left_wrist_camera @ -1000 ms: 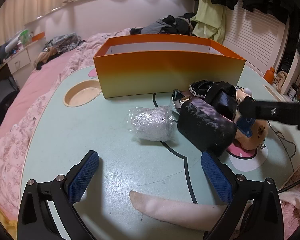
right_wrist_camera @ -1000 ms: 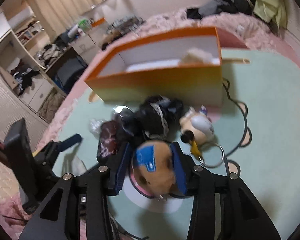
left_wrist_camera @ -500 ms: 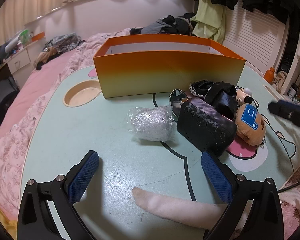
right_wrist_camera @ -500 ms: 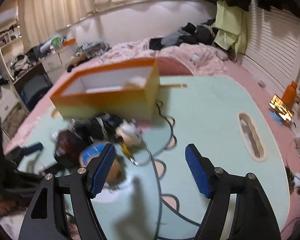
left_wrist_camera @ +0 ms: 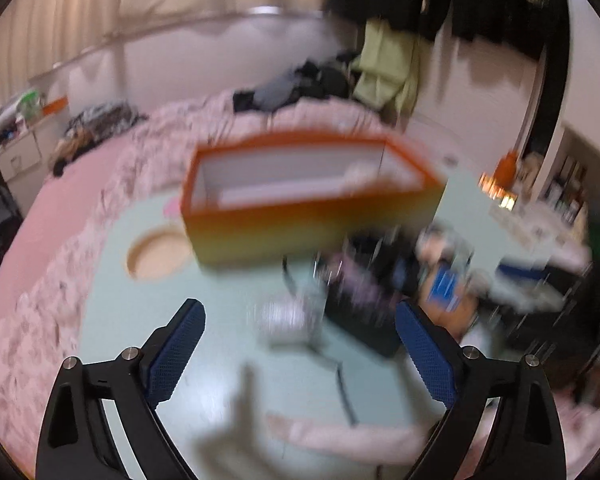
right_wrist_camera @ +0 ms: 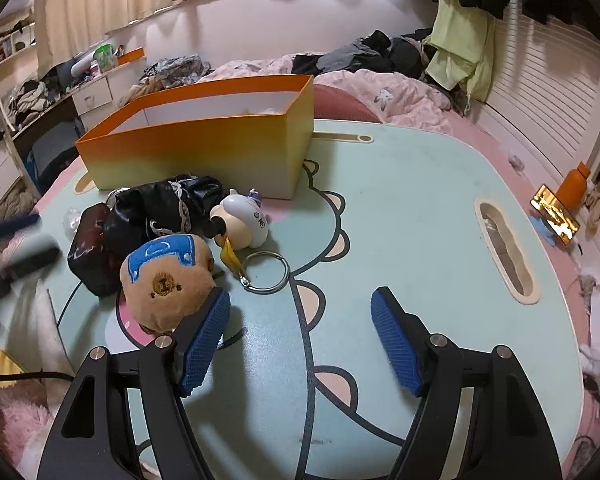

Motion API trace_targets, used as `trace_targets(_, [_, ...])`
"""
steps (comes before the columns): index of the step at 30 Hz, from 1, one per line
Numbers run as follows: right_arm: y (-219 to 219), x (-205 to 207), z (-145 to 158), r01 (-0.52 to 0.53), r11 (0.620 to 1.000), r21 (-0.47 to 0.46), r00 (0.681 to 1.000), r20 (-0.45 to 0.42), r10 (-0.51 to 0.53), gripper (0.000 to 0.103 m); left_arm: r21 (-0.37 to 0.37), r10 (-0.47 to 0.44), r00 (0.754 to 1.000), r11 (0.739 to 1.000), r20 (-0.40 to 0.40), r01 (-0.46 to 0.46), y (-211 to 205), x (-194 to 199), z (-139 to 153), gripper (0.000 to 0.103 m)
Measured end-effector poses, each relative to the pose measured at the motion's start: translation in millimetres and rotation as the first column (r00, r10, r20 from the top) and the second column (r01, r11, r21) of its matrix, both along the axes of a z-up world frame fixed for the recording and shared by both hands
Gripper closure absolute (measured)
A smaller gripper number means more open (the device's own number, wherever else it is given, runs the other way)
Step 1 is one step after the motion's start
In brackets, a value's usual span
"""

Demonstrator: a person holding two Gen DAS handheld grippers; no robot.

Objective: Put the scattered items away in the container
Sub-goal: 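Reach into the box and grasp the beaded bracelet with the left tool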

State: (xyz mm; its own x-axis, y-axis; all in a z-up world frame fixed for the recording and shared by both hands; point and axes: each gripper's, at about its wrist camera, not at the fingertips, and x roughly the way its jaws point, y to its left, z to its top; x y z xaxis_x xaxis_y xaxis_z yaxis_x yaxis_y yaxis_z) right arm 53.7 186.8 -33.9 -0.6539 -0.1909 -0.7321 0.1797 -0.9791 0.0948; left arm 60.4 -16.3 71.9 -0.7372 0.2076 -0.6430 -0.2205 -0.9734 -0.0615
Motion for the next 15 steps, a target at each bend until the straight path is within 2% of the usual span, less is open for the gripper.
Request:
trace_targets(2, [0,-1,-1,-0.004,1.0,-0.005,1.0,0.0,0.004,0.026,0.035,-0.008,1.0,0.999,-0.006,0.009,-1,-14,20,0.008])
trace_targets(5, [-1,0,-1,-0.007,1.0,0.008,1.0,-0.002,0.007,0.025,0.062,-0.056,0.998,0.997,0.02,0.055,7,-50,44,0.015])
trace_targets(8, [-2,2,0,-0.008,1.0,0.001,1.0,-0.004,0.008,0.025,0.031,-0.092,0.985,0.996,0.144,0.089,30,-105,45,0.034])
trace_targets(10, [-2,3,1,-0.008,1.0,0.0,1.0,-0.006,0.008,0.025,0.062,-0.133,0.952,0.991,0.277,0.12,42,-140,30,0.066])
trace_targets(12, [-3,5,1,-0.009,1.0,0.0,1.0,-0.007,0.009,0.025,0.109,-0.17,0.884,0.985,0.436,0.136,54,-172,6,0.081])
trace_targets(14, [-2,6,1,-0.011,1.0,-0.004,1.0,-0.008,0.011,0.025,0.132,-0.186,0.844,0.982,0.504,0.137,64,-189,-13,0.082])
trace_targets(15, [-2,6,1,-0.012,1.0,-0.005,1.0,-0.009,0.012,0.025,0.128,-0.182,0.839,0.983,0.513,0.135,67,-193,-20,0.082])
